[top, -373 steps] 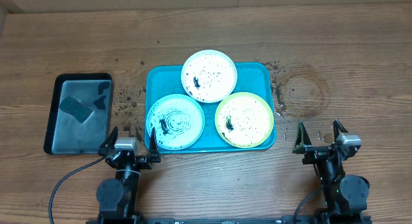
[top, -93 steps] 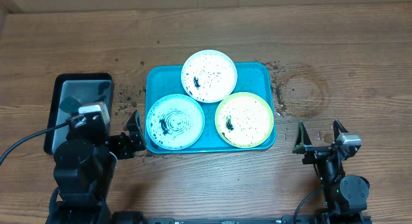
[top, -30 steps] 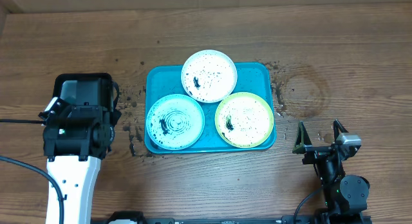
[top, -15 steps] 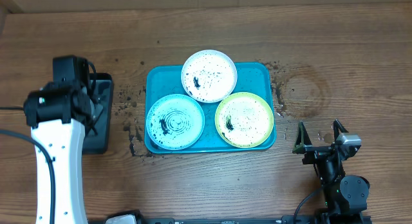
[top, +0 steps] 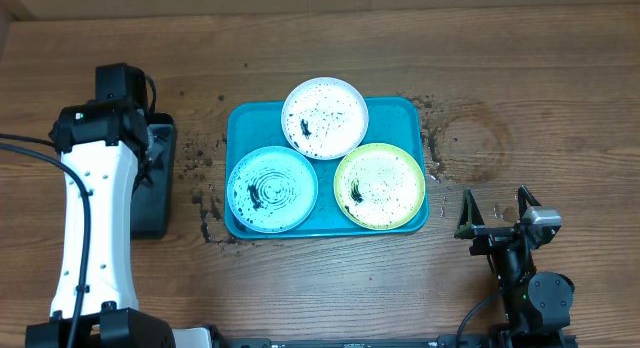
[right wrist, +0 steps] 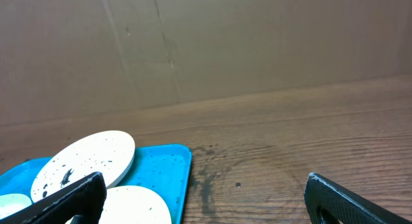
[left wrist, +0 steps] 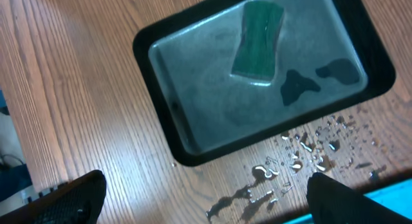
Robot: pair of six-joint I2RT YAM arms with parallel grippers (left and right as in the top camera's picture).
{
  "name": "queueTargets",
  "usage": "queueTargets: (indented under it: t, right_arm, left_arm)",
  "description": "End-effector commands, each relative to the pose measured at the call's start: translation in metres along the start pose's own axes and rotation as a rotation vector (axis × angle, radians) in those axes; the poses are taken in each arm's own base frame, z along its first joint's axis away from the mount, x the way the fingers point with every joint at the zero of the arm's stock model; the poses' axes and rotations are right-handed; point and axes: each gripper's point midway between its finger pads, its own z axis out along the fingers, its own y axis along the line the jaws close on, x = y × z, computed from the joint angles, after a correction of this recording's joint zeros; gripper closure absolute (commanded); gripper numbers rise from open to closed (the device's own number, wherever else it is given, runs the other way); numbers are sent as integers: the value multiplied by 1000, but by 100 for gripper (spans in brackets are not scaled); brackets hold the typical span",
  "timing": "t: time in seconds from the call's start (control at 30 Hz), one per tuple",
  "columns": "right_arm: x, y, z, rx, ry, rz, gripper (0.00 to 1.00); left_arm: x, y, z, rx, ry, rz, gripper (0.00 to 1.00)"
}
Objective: Clean dirty plates on tray and stack at the side
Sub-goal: 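Lower the left gripper toward the green sponge in the black tray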
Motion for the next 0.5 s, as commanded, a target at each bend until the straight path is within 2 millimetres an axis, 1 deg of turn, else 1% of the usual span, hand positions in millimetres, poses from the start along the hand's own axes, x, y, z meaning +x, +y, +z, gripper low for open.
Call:
queueTargets:
  t: [0.0,0.3,0.47]
  right_arm:
    - [2,-1,0,2,-5,-4,0]
    - [2,-1,0,2,-5,-4,0]
    - [2,-1,0,2,-5,-3,0]
  left_arm:
    - [-13,6,-3,-16,-43,-6,0]
    - [-14,6,-3,-17,-44,-7,0]
    - [-16,2,-3,-1,-54,-15,0]
